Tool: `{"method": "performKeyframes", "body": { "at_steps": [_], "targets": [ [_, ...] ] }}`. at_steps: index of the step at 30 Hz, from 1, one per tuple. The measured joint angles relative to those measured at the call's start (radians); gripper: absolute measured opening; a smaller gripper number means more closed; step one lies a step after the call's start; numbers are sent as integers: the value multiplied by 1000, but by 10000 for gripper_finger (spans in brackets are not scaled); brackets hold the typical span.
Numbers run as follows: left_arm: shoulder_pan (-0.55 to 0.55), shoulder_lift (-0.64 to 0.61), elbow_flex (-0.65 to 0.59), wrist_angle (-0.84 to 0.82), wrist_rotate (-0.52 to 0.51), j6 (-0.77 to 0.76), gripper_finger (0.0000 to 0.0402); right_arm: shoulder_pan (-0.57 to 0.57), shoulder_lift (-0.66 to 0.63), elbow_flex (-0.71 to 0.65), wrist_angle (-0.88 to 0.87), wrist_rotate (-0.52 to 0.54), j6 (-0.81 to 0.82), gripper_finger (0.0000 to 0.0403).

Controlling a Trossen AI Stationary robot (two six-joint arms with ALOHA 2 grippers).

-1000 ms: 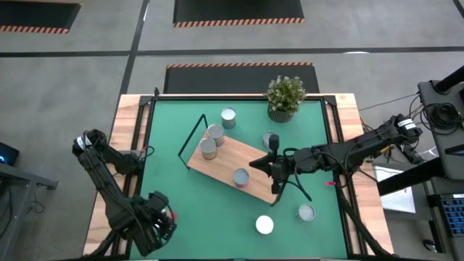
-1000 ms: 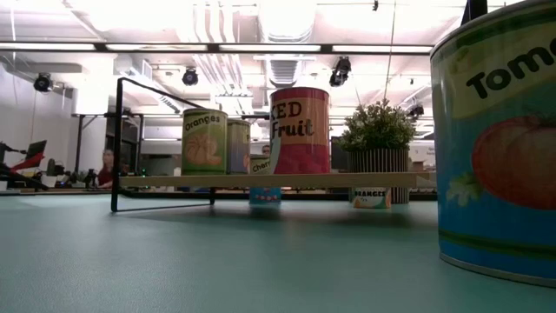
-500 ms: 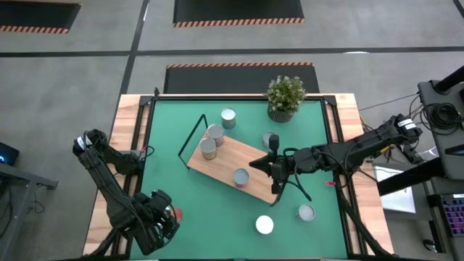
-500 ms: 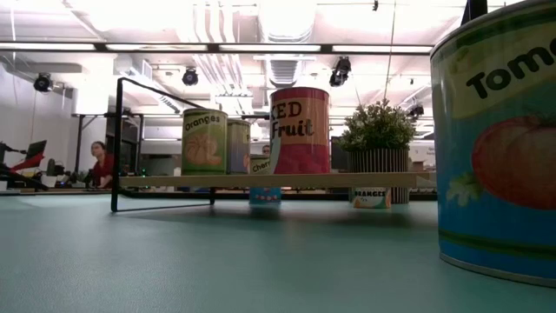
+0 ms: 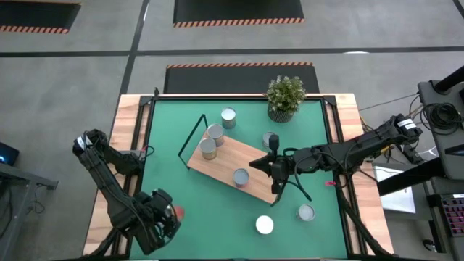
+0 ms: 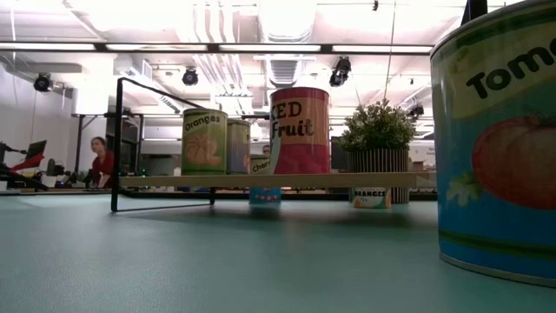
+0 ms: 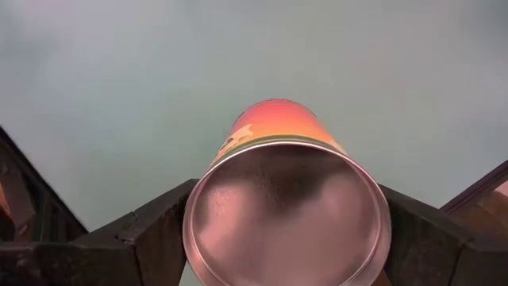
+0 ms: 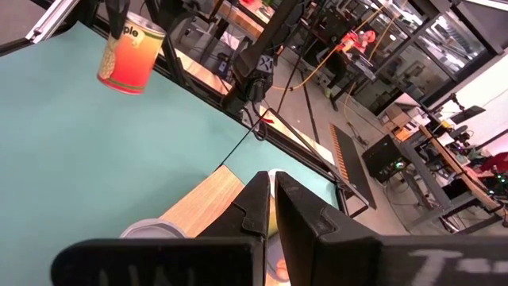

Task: Pick and place cans onto a shelf
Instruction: Put the canned pineapple on the shelf

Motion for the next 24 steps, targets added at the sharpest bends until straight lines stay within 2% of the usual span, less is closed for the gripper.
{"method": "performKeyframes", "body": {
  "at_steps": [6, 12, 16, 24],
  "targets": [
    [33, 0, 60, 1, -27, 115, 308, 0, 0, 0, 0, 0, 0, 13],
    [93, 0, 169, -7, -119, 331, 308, 0, 0, 0, -4, 0, 0, 13],
    [143, 0, 216, -20, -132, 474, 308, 0, 0, 0, -5, 0, 0, 13],
    [229, 0, 231, -10, -129, 938, 308, 0, 0, 0, -7, 0, 7, 13]
  ]
}}
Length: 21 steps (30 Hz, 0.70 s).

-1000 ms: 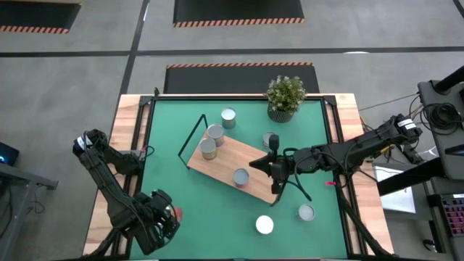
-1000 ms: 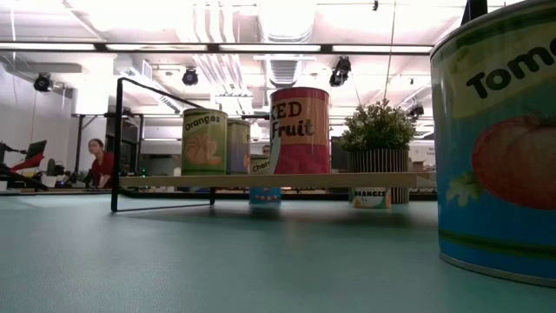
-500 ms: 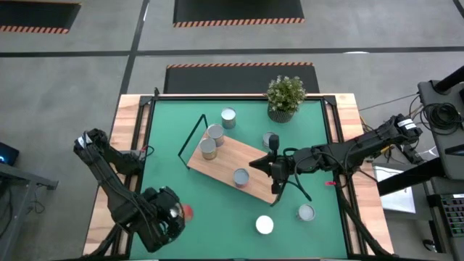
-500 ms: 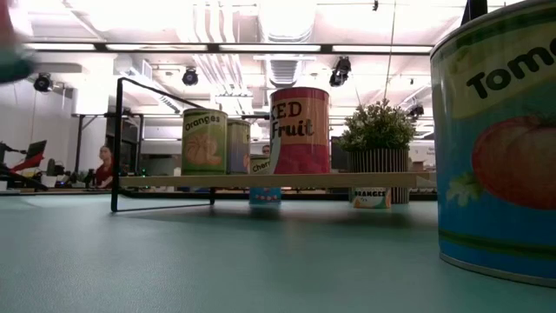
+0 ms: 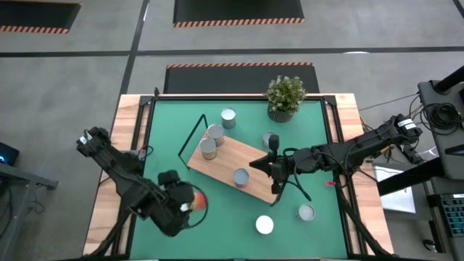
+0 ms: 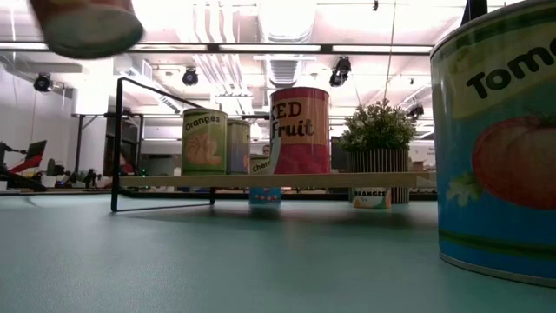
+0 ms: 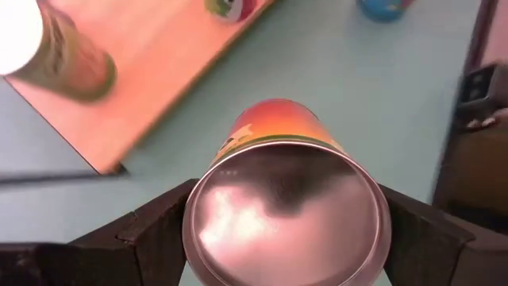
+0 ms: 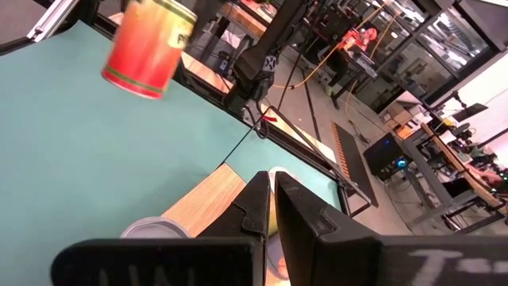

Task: Pick and place cans onto a shelf
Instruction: Put the canned pineapple on the shelf

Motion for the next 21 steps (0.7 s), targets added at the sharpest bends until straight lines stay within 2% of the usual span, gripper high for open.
{"method": "performKeyframes", "body": {
  "at_steps": [7, 10, 21],
  "targets": [
    [167, 0, 0, 0, -14, 183, 308, 0, 0, 0, 1, 0, 1, 13],
    [226, 0, -1, -6, 17, 250, 308, 0, 0, 0, 0, 0, 1, 13],
    [326, 1, -7, 52, 44, 467, 308, 0, 0, 0, -10, 0, 1, 13]
  ]
}}
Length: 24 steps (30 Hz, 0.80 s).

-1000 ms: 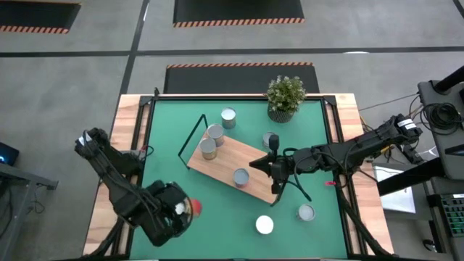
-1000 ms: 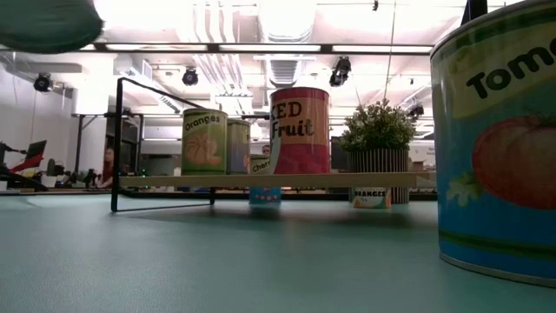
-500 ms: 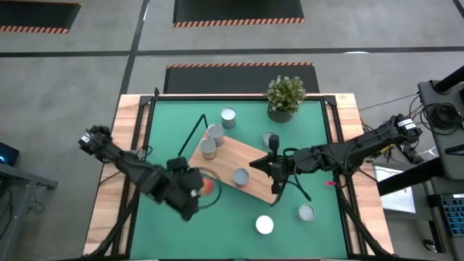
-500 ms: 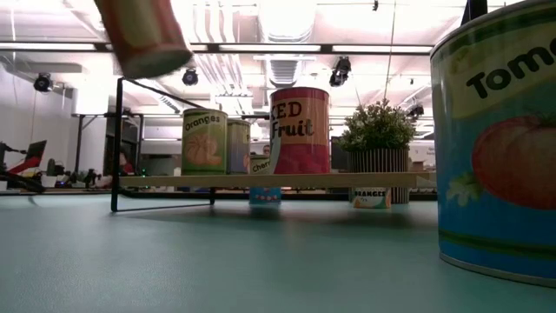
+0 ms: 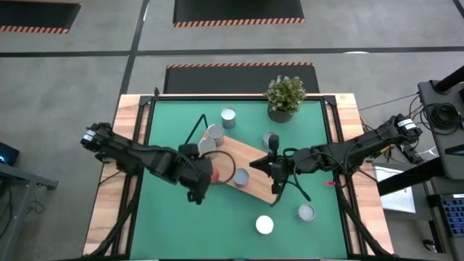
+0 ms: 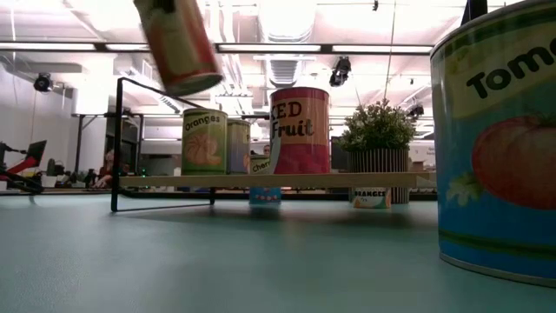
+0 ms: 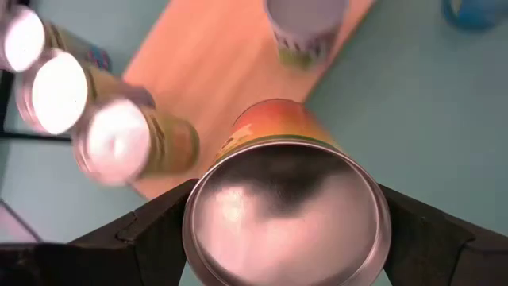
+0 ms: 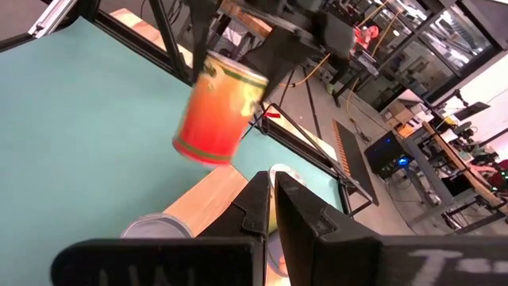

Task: Pick and place cans onto a shelf
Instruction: Put the canned pineapple on the shelf

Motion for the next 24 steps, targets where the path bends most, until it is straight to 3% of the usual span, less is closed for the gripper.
{"method": "performKeyframes", "body": {
  "at_steps": [11, 24],
  "targets": [
    [76, 1, -26, 63, 0, 135, 308, 0, 0, 0, 0, 0, 0, 13],
    [113, 1, -117, 94, 1, 171, 308, 0, 0, 0, 2, 0, 6, 13]
  ]
}}
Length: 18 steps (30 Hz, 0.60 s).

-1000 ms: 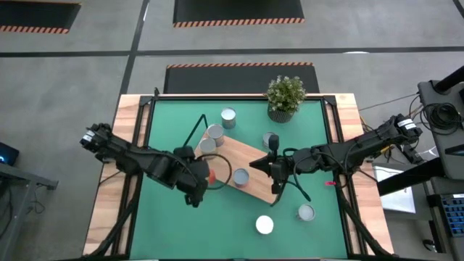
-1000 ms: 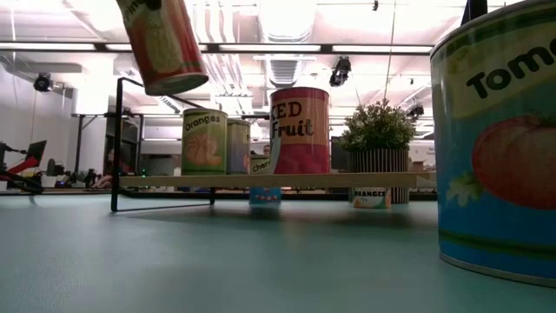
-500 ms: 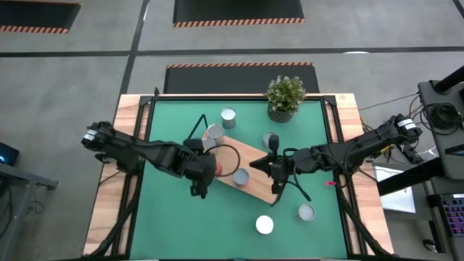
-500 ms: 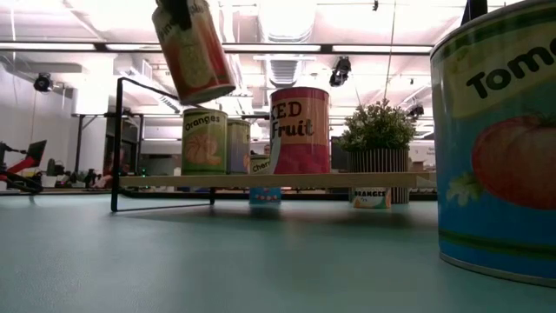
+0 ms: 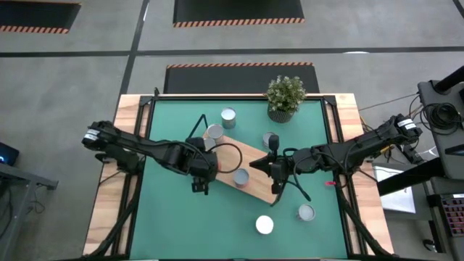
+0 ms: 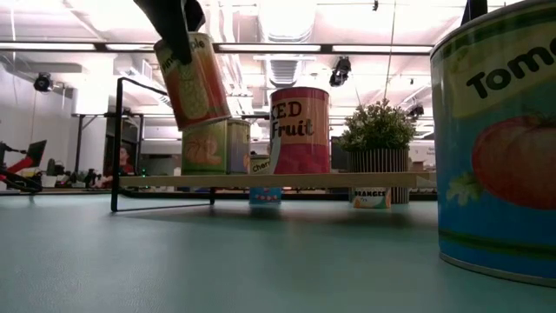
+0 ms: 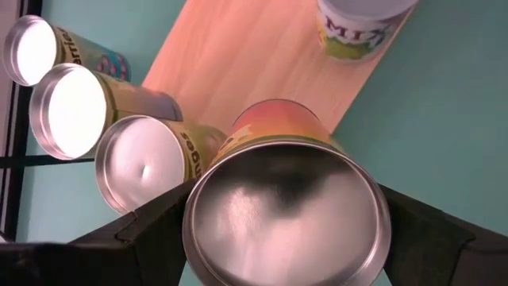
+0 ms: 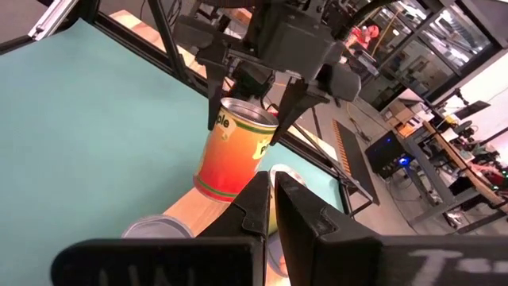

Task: Pick and place cans onto a shelf
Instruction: Put the canned pineapple on the shelf

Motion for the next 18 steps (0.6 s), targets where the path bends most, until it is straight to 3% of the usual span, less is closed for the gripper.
{"method": "performKeyframes", "body": {
  "at_steps": [8, 12, 18],
  "targets": [
    [33, 0, -38, 24, 5, 28, 308, 0, 0, 0, 3, 0, -1, 13],
    [42, 0, -44, 22, 82, 20, 308, 0, 0, 0, 2, 0, -2, 13],
    [42, 0, -44, 30, 99, 17, 308, 0, 0, 0, 2, 0, -4, 13]
  ]
}}
